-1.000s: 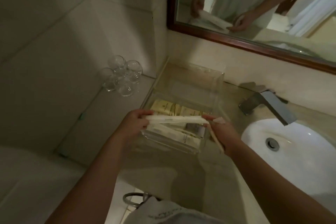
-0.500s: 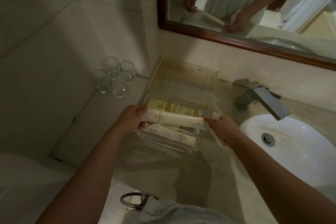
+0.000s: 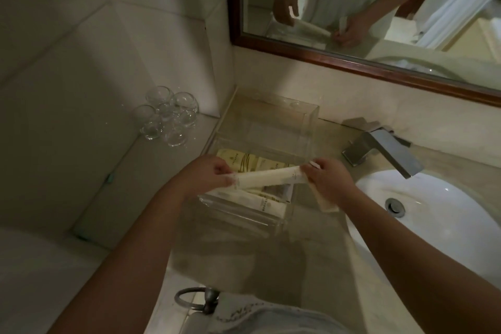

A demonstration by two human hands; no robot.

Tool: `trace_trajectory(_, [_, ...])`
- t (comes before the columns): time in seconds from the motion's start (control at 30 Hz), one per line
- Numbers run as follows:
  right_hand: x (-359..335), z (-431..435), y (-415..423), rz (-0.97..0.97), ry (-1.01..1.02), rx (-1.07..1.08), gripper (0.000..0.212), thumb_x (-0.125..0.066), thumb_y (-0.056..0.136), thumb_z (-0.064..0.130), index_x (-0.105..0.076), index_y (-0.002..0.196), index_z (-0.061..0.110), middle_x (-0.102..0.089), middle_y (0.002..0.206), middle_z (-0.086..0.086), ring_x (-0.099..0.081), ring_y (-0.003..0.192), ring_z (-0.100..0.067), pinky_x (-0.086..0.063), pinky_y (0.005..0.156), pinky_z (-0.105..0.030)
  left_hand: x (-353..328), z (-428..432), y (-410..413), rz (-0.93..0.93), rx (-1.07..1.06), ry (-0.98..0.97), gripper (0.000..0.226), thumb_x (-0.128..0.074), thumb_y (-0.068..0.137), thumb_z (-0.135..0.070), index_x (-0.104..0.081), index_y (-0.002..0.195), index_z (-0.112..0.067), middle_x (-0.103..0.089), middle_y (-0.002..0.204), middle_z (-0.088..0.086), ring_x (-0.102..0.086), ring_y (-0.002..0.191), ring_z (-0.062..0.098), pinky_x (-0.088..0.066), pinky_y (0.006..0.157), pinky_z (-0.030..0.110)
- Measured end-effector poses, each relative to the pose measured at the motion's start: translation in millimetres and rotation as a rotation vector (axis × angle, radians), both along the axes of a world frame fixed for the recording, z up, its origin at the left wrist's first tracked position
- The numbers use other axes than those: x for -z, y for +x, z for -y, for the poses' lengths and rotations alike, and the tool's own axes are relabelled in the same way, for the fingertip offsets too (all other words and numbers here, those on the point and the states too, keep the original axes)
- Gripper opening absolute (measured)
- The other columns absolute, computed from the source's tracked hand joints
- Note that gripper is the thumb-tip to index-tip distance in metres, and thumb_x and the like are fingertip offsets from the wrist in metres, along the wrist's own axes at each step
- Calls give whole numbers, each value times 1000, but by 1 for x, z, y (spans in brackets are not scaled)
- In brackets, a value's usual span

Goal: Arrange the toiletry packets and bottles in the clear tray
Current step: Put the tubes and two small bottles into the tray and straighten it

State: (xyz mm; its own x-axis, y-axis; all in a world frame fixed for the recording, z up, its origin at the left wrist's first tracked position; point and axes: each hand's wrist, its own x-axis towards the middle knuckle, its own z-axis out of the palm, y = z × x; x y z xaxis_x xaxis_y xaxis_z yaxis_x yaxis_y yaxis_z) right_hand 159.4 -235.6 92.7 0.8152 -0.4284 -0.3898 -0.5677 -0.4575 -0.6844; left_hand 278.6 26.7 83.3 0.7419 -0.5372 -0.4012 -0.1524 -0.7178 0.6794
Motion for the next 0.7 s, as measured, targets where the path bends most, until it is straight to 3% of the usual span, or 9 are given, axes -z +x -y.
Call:
trace_trajectory(0.1, [-13, -8, 18, 112, -98, -186, 8, -61, 92, 28, -68, 96, 26, -65, 82, 6, -64, 77, -15, -53, 71, -32, -14, 28, -15, -69, 168, 91, 26, -74, 77, -31, -68, 102, -25, -67, 85, -12, -65, 77, 3, -50, 69, 26])
trace_trajectory(0.17, [-18, -18, 30, 152, -143, -253, 7, -64, 90, 24, -66, 91, 31, -65, 84, 8, -64, 78, -14, -55, 74, -35, -13, 46, -28, -148, 143, 25, 19, -71, 81, -25, -68, 99, -20, -72, 84, -6, -67, 70, 4, -49, 66, 26])
trace_trajectory(0.23, [-21, -25, 36, 261, -173, -197, 13, -66, 88, 19, -64, 91, 32, -63, 85, 11, -62, 81, -13, -53, 72, -33, -5, 54, -35, -204, 21, -95, 7, -66, 86, -21, -69, 92, -17, -74, 82, -1, -68, 65, 5, -51, 66, 26])
trace_trajectory(0.33, [-23, -29, 31, 378, -125, -7, 26, -69, 88, 29, -59, 111, 24, -64, 92, 4, -65, 77, -15, -56, 66, -33, 9, 51, -34, -343, -339, -378, 12, -62, 90, -22, -70, 90, -13, -73, 79, 2, -67, 70, 13, -55, 73, 33])
trace_trajectory(0.4, [-19, -35, 24, 196, -51, -36, 32, -68, 87, 39, -58, 115, 25, -65, 92, 2, -66, 75, -14, -56, 65, -32, 13, 50, -35, -573, -620, -672, 10, -61, 90, -16, -67, 91, -9, -68, 79, 5, -63, 74, 18, -54, 76, 34])
trace_trajectory(0.47, [-10, -51, 15, -11, 12, -210, 28, -67, 88, 41, -63, 110, 24, -67, 82, 5, -65, 69, -8, -51, 61, -25, 14, 53, -37, -722, -803, -885, 6, -61, 89, -11, -65, 89, -7, -66, 75, 4, -61, 72, 16, -54, 73, 31])
trace_trajectory(0.57, [9, -71, 2, -142, 139, -290, 26, -64, 90, 39, -70, 103, 17, -70, 79, 4, -61, 61, -3, -46, 56, -20, 19, 56, -42, -735, -899, -1003, 5, -62, 88, -10, -66, 86, -8, -64, 70, 4, -59, 69, 15, -51, 74, 32])
trace_trajectory(0.7, [20, -66, -6, -155, 99, -294, 20, -61, 93, 29, -72, 104, 17, -67, 79, 6, -59, 63, -4, -44, 55, -18, 26, 42, -43, -741, -934, -1037, 7, -59, 89, -12, -63, 95, -10, -63, 80, 5, -60, 80, 18, -49, 88, 41])
